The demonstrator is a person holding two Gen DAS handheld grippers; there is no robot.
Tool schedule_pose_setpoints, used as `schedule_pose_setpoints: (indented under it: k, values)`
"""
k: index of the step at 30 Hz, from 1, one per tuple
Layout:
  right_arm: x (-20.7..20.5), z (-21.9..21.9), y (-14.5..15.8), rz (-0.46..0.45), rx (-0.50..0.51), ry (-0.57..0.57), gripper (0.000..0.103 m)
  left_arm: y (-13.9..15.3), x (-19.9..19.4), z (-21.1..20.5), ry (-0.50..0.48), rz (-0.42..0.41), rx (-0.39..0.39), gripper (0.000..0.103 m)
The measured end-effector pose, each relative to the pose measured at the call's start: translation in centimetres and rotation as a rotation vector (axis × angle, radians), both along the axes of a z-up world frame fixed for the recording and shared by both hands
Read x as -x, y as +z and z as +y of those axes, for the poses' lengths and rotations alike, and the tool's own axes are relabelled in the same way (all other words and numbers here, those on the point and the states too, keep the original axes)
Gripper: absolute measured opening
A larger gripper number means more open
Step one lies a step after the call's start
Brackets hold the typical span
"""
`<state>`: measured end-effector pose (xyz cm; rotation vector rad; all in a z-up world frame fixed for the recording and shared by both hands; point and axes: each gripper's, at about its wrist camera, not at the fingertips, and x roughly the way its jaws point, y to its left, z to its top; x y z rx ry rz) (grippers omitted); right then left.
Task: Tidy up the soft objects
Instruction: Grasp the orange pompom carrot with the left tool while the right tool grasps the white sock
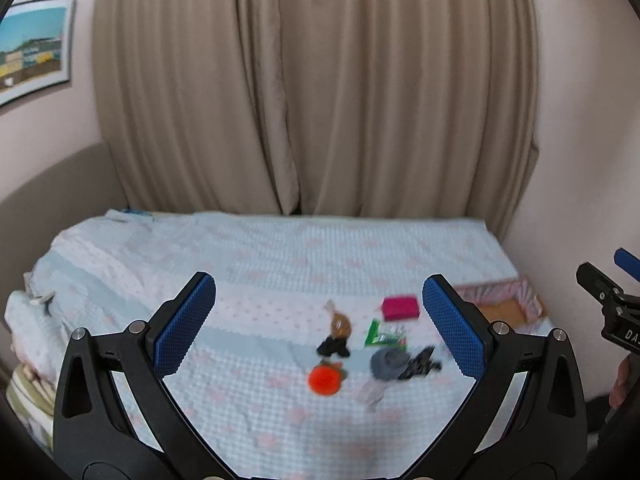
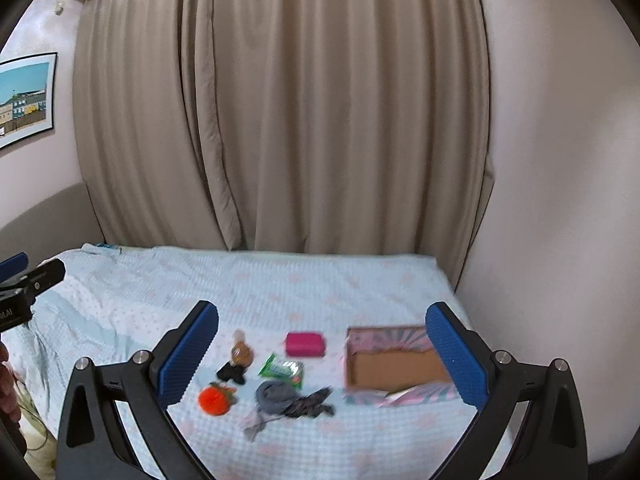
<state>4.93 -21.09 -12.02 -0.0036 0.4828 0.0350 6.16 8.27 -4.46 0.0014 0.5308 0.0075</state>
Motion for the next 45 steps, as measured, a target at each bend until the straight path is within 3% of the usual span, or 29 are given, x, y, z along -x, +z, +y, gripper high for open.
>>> schedule_pose_setpoints:
  k: [12, 20, 25, 30, 37, 40, 45]
  values:
    - [-4.8, 9.7, -12.5, 0.202, -0.079, -0.146, 0.103, -13.1, -9.4, 7.2, -0.286, 0.235, -0.039, 0.103]
    - [-8.8, 11.9, -22.7, 0.335, -0.149, -0.279, 0.103, -23.8, -15.4, 5.9, -0.46, 0.362, -0.074, 0.103]
    - [-10.8, 12.1, -29.1, 0.414, -0.142, -0.322, 0.103, -30.9, -18.6, 4.2, -0.513, 0.448, -0.069, 0.102]
    - [-12.2, 12.3, -35.3, 0.499, -0.096, -0.303, 0.094, -37.5, -20.7, 2.2, -0.551, 0.529, -0.063, 0.1]
    - [-14.2, 13.1, -41.8, 0.572, -0.016, -0.212, 0.082, -43.6, -21.8, -0.2, -0.583, 0.622, -0.073, 0.093]
    - [-14.9, 13.2, -43.1, 0.58, 0.001, -0.17, 0.073, -45.5, -22.2, -0.7, -0.582, 0.647, -0.08, 0.092]
    - [-15.9, 13.6, -44.3, 0.588, 0.014, -0.113, 0.059, -47.3, -22.5, -1.0, -0.565, 0.666, -0.067, 0.077]
